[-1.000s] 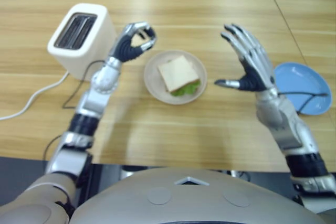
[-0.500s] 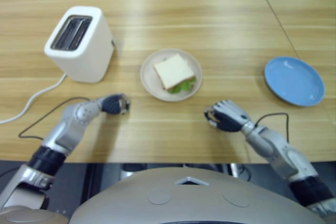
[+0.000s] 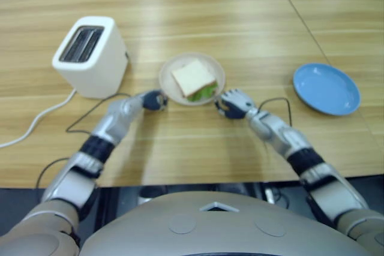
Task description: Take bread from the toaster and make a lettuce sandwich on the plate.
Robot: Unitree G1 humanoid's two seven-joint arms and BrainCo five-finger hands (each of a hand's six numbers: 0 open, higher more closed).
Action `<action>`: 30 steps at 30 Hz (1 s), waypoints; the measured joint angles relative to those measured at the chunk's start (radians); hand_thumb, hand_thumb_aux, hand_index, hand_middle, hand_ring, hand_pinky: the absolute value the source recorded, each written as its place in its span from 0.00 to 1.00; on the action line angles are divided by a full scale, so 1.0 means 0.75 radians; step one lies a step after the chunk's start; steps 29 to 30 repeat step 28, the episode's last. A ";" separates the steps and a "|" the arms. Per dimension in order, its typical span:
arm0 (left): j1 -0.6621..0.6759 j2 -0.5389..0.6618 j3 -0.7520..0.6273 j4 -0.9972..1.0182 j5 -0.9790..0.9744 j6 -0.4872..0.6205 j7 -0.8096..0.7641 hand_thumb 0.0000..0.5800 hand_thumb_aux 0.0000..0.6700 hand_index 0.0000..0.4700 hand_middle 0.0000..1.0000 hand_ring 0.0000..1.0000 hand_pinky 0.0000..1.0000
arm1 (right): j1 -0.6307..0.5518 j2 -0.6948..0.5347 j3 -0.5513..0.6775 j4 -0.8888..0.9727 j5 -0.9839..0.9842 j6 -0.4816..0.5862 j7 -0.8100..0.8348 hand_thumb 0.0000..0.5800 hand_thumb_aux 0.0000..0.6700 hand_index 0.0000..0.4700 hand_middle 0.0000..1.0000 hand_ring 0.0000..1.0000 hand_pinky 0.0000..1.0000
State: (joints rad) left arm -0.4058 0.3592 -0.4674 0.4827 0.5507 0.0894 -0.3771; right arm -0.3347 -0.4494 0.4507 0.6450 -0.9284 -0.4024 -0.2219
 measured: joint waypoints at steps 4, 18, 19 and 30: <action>-0.164 -0.125 -0.006 0.273 0.019 -0.033 0.185 0.00 0.00 0.00 0.00 0.00 0.00 | -0.164 0.057 0.042 0.240 -0.011 0.018 -0.139 0.00 0.00 0.00 0.00 0.00 0.00; -0.173 -0.065 0.395 0.276 -0.284 -0.389 0.560 0.00 0.00 0.00 0.00 0.00 0.00 | -0.021 -0.064 -0.250 0.091 0.527 -0.288 -0.232 0.00 0.00 0.00 0.00 0.00 0.00; -0.154 -0.117 0.450 0.217 -0.387 -0.466 0.524 0.00 0.00 0.00 0.00 0.00 0.00 | 0.021 -0.022 -0.314 0.040 0.687 -0.329 -0.161 0.00 0.00 0.00 0.00 0.00 0.00; -0.132 -0.422 0.677 0.182 -0.880 -0.561 0.337 0.00 0.00 0.00 0.00 0.00 0.00 | 0.066 0.232 -0.639 -0.100 1.484 -0.259 0.332 0.00 0.00 0.00 0.00 0.00 0.00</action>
